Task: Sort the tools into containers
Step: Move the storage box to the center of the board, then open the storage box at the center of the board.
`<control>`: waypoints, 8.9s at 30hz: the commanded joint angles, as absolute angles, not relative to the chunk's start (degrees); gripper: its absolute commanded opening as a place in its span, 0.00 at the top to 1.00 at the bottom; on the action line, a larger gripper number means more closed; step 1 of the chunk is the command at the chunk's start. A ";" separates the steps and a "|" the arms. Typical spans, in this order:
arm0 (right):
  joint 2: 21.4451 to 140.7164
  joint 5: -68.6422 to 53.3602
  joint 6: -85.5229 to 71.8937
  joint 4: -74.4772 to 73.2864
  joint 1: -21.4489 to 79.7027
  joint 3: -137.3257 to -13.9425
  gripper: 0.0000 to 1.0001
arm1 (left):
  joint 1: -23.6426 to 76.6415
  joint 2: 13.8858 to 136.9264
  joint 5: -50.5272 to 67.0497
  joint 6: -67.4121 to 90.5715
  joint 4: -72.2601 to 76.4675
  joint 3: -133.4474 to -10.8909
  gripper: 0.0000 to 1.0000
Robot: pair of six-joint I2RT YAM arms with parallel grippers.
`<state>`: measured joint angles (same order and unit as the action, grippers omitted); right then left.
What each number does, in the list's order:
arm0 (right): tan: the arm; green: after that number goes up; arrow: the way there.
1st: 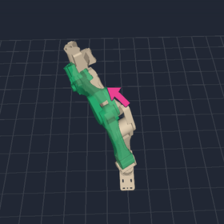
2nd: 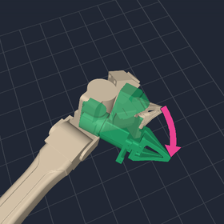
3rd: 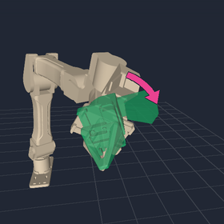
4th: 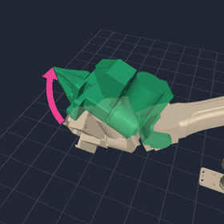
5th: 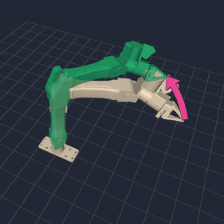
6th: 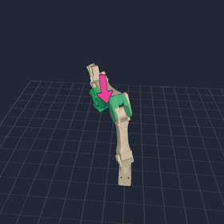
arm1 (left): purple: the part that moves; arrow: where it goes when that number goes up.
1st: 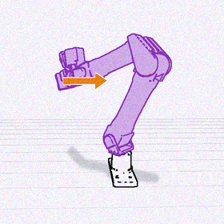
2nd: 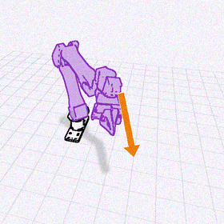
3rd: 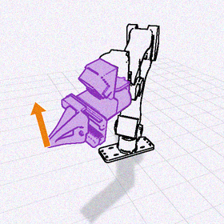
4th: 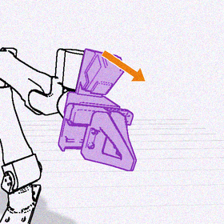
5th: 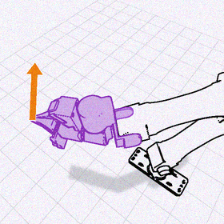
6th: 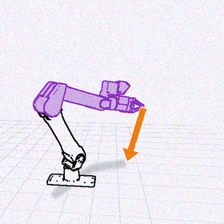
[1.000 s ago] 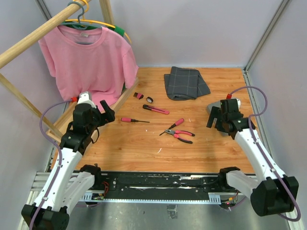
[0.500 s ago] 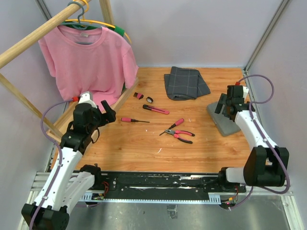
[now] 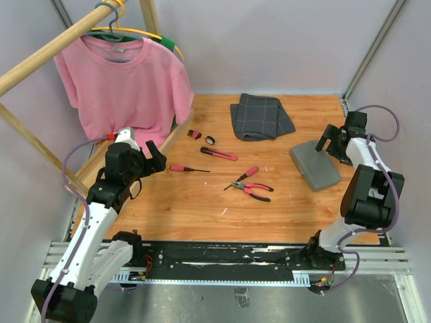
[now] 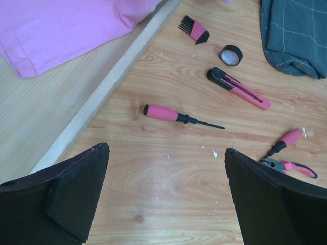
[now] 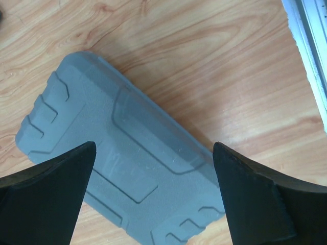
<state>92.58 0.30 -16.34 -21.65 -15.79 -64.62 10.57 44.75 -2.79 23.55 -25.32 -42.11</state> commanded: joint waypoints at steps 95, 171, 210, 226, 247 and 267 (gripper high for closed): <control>84.04 -10.33 -17.16 -20.32 4.47 -46.02 0.01 | 9.93 43.78 -3.60 23.60 -24.03 -42.48 0.01; 71.98 1.12 -27.10 -14.86 29.95 -41.37 0.09 | 9.82 42.55 -0.39 24.76 -22.61 -42.41 0.01; 59.50 5.25 -32.48 -11.82 29.70 -33.63 0.02 | 12.04 49.05 11.88 32.20 -11.32 -36.21 0.05; 70.01 -2.99 -40.56 -5.30 29.62 -33.53 0.08 | 25.20 53.71 6.95 36.03 -3.58 -34.08 0.10; 75.08 -6.17 -42.39 6.12 28.43 -29.43 0.26 | 26.89 51.10 0.05 36.27 1.05 -31.75 0.01; 81.40 -14.19 -44.60 18.63 22.92 -23.61 0.37 | 26.85 52.86 5.73 36.29 6.72 -28.52 0.01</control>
<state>79.35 -14.20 -45.28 19.70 24.88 -26.33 26.46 52.47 4.23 36.25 3.31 -29.17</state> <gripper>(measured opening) 0.656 0.993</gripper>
